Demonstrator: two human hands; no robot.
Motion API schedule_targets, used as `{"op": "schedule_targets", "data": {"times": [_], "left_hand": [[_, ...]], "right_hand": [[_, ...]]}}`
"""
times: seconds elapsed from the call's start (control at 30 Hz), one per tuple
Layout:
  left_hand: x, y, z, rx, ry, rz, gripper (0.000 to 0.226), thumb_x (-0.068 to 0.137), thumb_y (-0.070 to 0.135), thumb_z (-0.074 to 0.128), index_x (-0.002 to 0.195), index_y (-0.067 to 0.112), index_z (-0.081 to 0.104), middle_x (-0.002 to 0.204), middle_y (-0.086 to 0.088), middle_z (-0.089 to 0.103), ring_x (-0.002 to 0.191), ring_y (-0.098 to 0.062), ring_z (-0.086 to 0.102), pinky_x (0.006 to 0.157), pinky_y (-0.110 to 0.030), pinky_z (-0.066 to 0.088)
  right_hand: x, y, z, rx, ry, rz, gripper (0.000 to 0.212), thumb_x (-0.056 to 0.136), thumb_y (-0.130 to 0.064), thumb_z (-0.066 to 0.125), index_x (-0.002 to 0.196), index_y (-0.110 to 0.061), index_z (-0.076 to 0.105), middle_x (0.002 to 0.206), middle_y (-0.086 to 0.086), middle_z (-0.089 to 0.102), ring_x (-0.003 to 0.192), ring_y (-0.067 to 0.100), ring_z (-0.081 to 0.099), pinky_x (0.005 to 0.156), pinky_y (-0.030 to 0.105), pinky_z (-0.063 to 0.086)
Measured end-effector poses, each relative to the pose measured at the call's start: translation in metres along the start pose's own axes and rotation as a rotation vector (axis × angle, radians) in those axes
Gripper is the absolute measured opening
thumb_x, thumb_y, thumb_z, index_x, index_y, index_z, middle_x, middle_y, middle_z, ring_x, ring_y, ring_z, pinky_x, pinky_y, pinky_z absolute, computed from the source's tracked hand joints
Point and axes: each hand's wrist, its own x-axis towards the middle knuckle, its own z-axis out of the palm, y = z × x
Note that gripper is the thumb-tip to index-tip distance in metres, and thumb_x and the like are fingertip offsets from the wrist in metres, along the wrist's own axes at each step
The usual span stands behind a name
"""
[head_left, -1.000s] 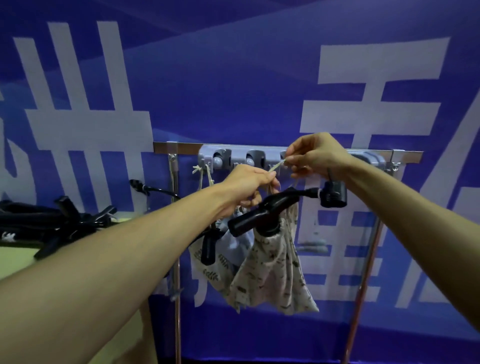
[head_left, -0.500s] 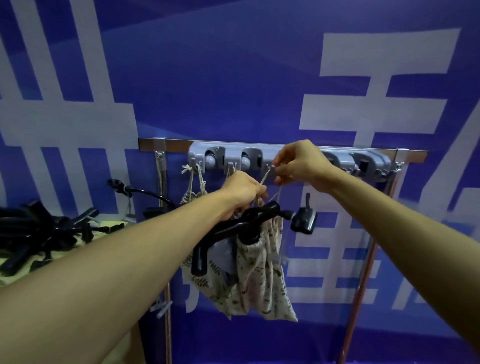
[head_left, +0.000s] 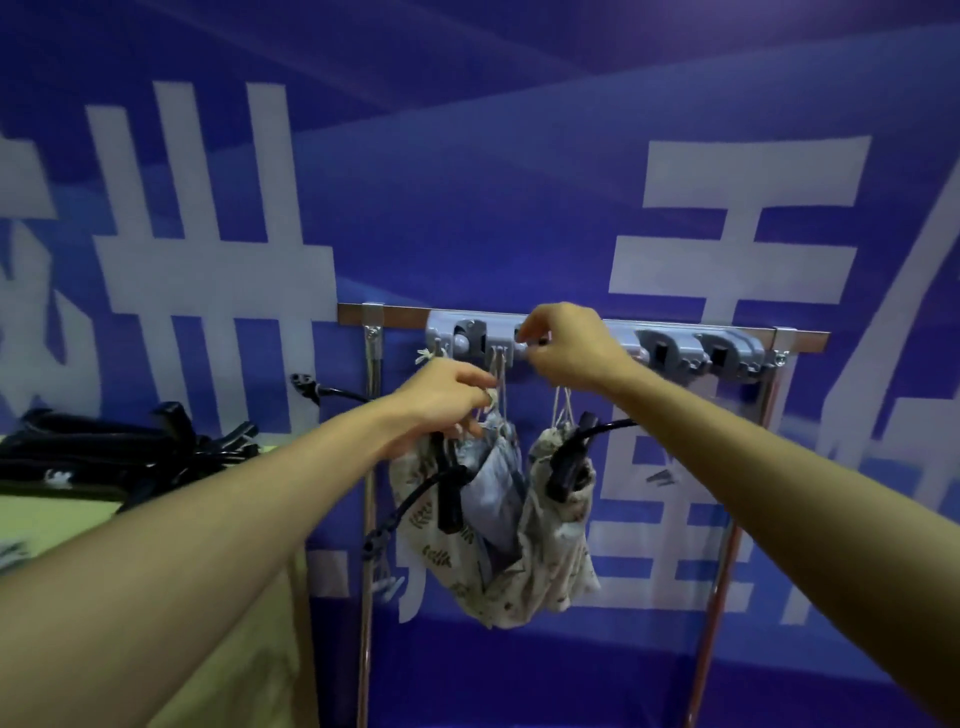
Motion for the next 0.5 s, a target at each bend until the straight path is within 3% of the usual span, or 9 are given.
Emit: {"op": "schedule_targets", "data": {"times": [0.13, 0.27, 0.33, 0.43, 0.5], "left_hand": [[-0.062, -0.020, -0.044, -0.054, 0.061, -0.047, 0.026, 0.092, 0.003, 0.055, 0.116, 0.013, 0.063, 0.102, -0.012, 0.072, 0.054, -0.007, 0.063, 0.048, -0.016, 0.045], [-0.120, -0.052, -0.095, -0.064, 0.159, -0.105, 0.022, 0.090, 0.004, 0.061, 0.111, 0.010, 0.065, 0.079, -0.007, 0.070, 0.056, -0.007, 0.063, 0.048, -0.015, 0.044], [-0.147, -0.071, -0.124, -0.061, 0.236, -0.136, 0.021, 0.090, 0.001, 0.058, 0.108, 0.007, 0.066, 0.074, -0.003, 0.067, 0.056, -0.009, 0.061, 0.047, -0.015, 0.042], [-0.185, -0.097, -0.157, 0.072, 0.316, -0.146, 0.021, 0.089, 0.002, 0.053, 0.098, 0.017, 0.066, 0.084, -0.007, 0.071, 0.062, -0.013, 0.064, 0.056, -0.024, 0.046], [-0.212, -0.117, -0.173, 0.241, 0.356, -0.135, 0.022, 0.089, 0.006, 0.055, 0.104, 0.021, 0.062, 0.088, -0.007, 0.071, 0.071, -0.014, 0.068, 0.058, -0.024, 0.046]], "right_hand": [[-0.015, -0.059, 0.026, -0.068, -0.160, -0.156, 0.017, 0.080, -0.007, 0.057, 0.090, -0.006, 0.071, 0.092, 0.015, 0.071, 0.090, 0.028, 0.066, 0.064, 0.027, 0.041], [-0.031, -0.115, 0.066, -0.110, -0.340, -0.286, 0.021, 0.085, -0.019, 0.061, 0.104, -0.013, 0.068, 0.106, 0.009, 0.071, 0.101, 0.026, 0.064, 0.081, 0.029, 0.046], [-0.040, -0.145, 0.086, -0.087, -0.429, -0.307, 0.019, 0.087, -0.020, 0.060, 0.103, -0.014, 0.067, 0.102, 0.009, 0.072, 0.092, 0.024, 0.067, 0.074, 0.028, 0.051], [-0.052, -0.180, 0.114, -0.043, -0.513, -0.351, 0.015, 0.086, -0.015, 0.056, 0.095, -0.011, 0.067, 0.089, 0.011, 0.074, 0.071, 0.023, 0.072, 0.055, 0.017, 0.052], [-0.058, -0.201, 0.135, -0.010, -0.541, -0.381, 0.014, 0.084, -0.014, 0.056, 0.089, -0.010, 0.069, 0.084, 0.012, 0.074, 0.067, 0.022, 0.072, 0.060, 0.021, 0.057]]}}
